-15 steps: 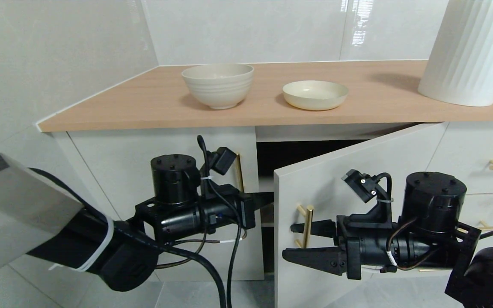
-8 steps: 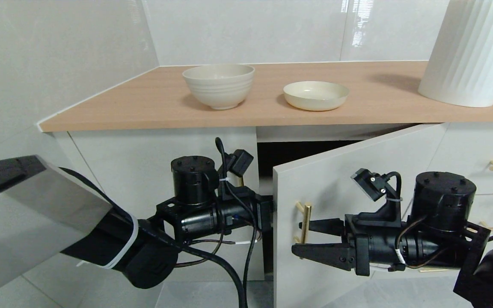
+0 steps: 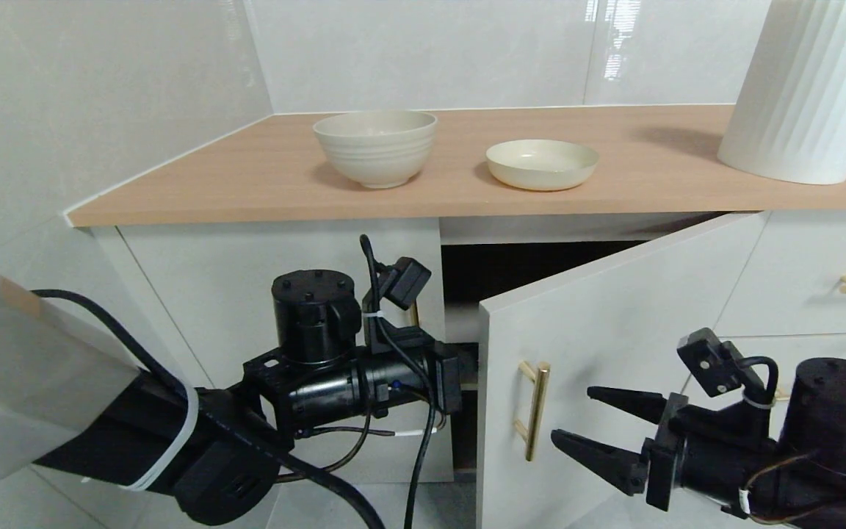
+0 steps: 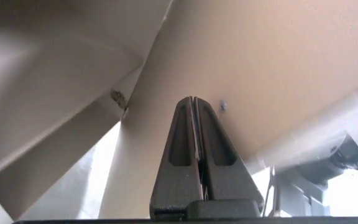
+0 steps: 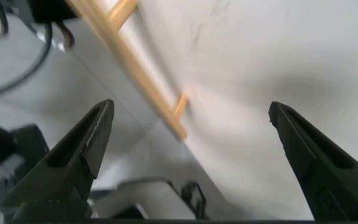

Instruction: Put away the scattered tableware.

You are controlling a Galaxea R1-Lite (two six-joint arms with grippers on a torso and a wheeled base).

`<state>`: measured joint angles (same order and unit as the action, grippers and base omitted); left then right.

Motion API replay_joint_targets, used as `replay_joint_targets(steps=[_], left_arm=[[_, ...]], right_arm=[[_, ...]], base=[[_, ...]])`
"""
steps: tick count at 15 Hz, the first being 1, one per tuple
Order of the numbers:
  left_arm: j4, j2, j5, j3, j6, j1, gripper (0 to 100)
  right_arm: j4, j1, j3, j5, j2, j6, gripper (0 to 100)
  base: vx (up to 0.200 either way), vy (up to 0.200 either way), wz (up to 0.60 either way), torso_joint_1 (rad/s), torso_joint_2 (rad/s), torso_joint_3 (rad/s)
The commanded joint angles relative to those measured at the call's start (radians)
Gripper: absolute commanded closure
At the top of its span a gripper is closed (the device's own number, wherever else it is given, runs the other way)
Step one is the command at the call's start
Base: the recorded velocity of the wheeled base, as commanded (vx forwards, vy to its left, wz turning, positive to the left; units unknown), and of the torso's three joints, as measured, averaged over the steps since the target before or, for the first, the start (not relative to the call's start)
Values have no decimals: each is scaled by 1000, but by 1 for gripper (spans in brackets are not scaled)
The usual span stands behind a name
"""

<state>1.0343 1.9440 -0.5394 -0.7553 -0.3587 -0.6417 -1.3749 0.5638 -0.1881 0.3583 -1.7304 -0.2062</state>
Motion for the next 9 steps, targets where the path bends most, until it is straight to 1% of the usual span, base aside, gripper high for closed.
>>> replay_joint_targets(steps=[1,2,3,4,5,7,9], left_arm=[[3,-42,-1,31,-2,0,100],[3,-39,-1,25,0,-1,100],[3,-37,-2,24,-2,-4,100],[1,-34,-1,28,-2,-12,100],[0,-33,-1,28,-2,-13,100],[1,-25,-1,24,-2,-16,100],[0,-14,-1,17,-2,-32,100]], right_arm=[[188,-4,32,-48,255,25,0],[352,-12,-33,-108,336,27,0],[487,-12,-86,-177,384,28,0],[682,-4,-149,-285,442,68,0],[766,-4,-179,-323,465,96,0],[778,-5,-185,-325,482,97,0],[781,-4,-183,-323,485,97,0]], base=[[0,0,0,0,0,0],[0,0,0,0,0,0],[0,0,0,0,0,0],[0,0,0,0,0,0],[0,0,0,0,0,0],[0,0,0,0,0,0],[0,0,0,0,0,0]])
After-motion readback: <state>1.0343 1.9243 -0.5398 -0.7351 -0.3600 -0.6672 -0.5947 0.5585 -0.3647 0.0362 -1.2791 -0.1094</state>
